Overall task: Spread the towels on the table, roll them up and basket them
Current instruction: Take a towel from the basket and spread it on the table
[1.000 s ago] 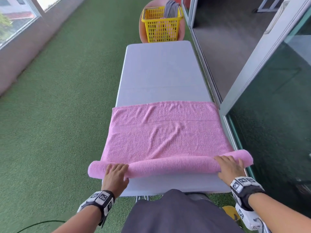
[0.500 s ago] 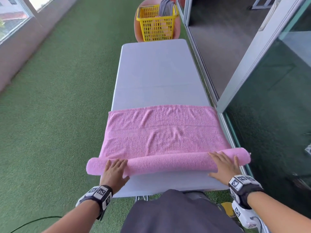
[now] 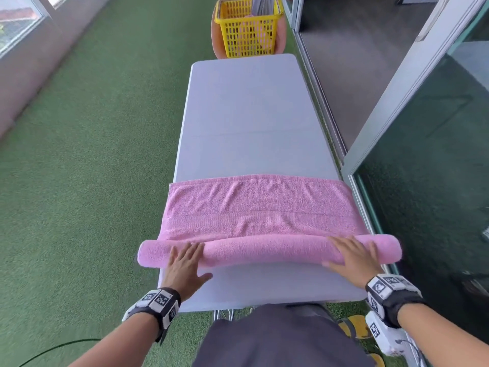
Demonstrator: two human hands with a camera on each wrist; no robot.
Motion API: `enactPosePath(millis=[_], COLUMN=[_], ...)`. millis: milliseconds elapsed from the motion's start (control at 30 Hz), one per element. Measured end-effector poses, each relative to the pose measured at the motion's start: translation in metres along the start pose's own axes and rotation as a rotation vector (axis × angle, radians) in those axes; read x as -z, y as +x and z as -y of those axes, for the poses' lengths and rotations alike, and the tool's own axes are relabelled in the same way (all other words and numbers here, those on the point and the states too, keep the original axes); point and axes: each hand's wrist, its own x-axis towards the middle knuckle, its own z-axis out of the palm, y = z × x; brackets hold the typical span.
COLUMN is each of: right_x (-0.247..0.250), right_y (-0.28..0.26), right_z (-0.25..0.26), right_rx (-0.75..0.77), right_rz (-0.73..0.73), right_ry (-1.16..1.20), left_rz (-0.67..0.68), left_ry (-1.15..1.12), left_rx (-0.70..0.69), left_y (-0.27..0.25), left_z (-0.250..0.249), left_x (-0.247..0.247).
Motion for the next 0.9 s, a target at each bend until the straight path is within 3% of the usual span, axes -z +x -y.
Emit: enactPosePath(millis=[133,267,367,467,567,700,800,900], right_x=[-0.009,0.014,0.020,0.006,-0.013,-0.016,-0.017,-0.015], right_y=[-0.006,0.014,0.024,0.018,0.009,0.019,0.023,0.021], right_z=[0.002,0.002,0.000,0.000,0.004,0.031,0.049,0.043], right_rx=[-0.013,-0.010,-0.011,0.020,0.017,0.023,0.084,0.122], right_rz=[-0.014,-0.010,-0.135,-0.035,-0.082,-0.191,-0.152,-0.132], right_ry=[-0.118,-0.079,0.019,-0.013,-0.074,-0.016,-0.018,-0.046], left_rz=[-0.190,-0.129,-0.141,-0.041,-0.113,-0.193,-0.173,-0.165], left_ry=[-0.025,-0.034,-0.112,-0.035,-0.005,-0.038,-0.063,-0.084], left_rx=[-0.103,-0.065,0.015,-0.041,-0.099,-0.026,0.074,0.091], left_y=[0.002,0.018,0.030,0.030,0.023,0.009,-0.008,-0.021], left_z=[0.005,0.003,0.003,0.004,0.010,0.029,0.037,0.030], left_x=[-0.005,0.011,0.012,0.006,0.002,-0.001,-0.007,-0.017])
